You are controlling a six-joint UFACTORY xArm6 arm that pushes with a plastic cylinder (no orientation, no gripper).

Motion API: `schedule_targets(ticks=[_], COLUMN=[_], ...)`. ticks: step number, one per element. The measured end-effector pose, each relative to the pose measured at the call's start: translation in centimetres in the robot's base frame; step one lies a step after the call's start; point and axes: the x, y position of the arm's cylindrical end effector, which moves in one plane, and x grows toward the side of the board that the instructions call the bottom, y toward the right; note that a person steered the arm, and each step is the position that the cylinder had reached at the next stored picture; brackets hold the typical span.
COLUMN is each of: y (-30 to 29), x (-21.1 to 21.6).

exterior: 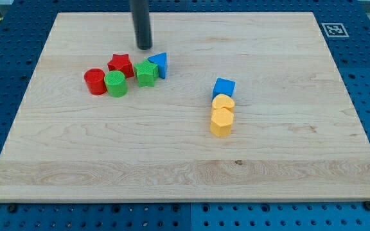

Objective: Separate the blue triangle and the green star

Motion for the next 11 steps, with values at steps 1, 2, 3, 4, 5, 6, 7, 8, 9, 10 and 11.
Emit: schedule_targets(ticks=[1,2,3,4,5,6,7,8,9,10,11], y=[-0.2,-0.2,-0.2,0.1,0.1,0.2,1.1,2.0,2.2,3.2,5.7], x=[1.7,3.3,3.4,3.8,4.0,4.3,4.3,5.0,5.1,5.3,5.3])
